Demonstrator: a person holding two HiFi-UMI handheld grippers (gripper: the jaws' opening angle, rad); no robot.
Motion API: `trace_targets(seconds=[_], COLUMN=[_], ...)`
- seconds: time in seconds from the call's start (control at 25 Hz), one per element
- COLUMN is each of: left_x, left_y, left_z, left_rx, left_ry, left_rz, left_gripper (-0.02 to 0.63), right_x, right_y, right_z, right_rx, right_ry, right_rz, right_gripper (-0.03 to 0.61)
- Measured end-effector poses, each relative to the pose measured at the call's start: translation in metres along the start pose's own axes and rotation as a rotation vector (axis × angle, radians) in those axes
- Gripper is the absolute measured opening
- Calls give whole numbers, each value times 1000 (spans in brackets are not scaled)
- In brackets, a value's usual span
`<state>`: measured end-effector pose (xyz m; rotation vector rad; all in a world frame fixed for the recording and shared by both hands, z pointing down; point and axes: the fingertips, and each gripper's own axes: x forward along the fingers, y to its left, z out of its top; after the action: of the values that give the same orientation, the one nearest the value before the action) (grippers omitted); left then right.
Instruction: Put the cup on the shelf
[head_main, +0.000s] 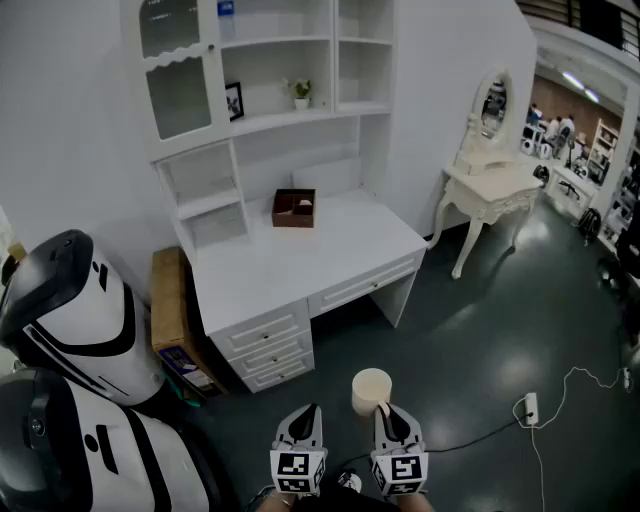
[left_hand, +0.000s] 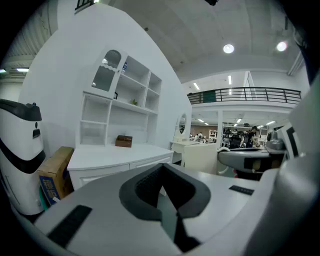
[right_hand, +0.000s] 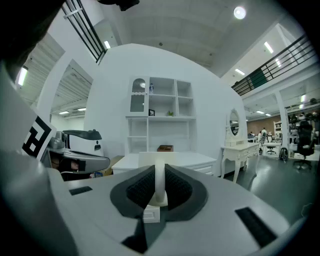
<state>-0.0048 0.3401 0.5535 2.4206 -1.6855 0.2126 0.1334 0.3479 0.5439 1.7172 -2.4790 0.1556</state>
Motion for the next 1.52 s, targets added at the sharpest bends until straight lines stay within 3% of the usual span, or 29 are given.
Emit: trace_targets(seconds=[0.6,0.64,0.72,0.76,0.84,1.0,1.28,1.52], left_x=[-18,-18,-16,-14,-11,-5,3,10], left_y=[-12,-13,-15,-16,-17,-15,-16,-23], left_z=[-2,-2,-3,-5,-8,-13,-4,-4], left_rx=[-52,-62,-77,-78,-69,-67,-91,-90], left_ry=[-40,-42,-39,-34,-12,17,-16,-9], left_rz=[-45,-57,-75,-77,-73,-42,19,16], left_gripper=[7,42,198,244,281,298,304,304], right_x=[-18,-18,-18,-18,-17,-11,-2,2], right_y=[8,8,7,6,4,-3,-17,-40], right_z=[3,4,5,6,7,8,13,17], right_rx=[-37,-36,-41,-45,-51,-55,-89,-80], right_ry=[-16,-22,-31,-34,-39,-41,-54,-59], right_rz=[20,22,26,27,29,44,83,62], right_gripper=[49,49,49,49,49,49,49,49])
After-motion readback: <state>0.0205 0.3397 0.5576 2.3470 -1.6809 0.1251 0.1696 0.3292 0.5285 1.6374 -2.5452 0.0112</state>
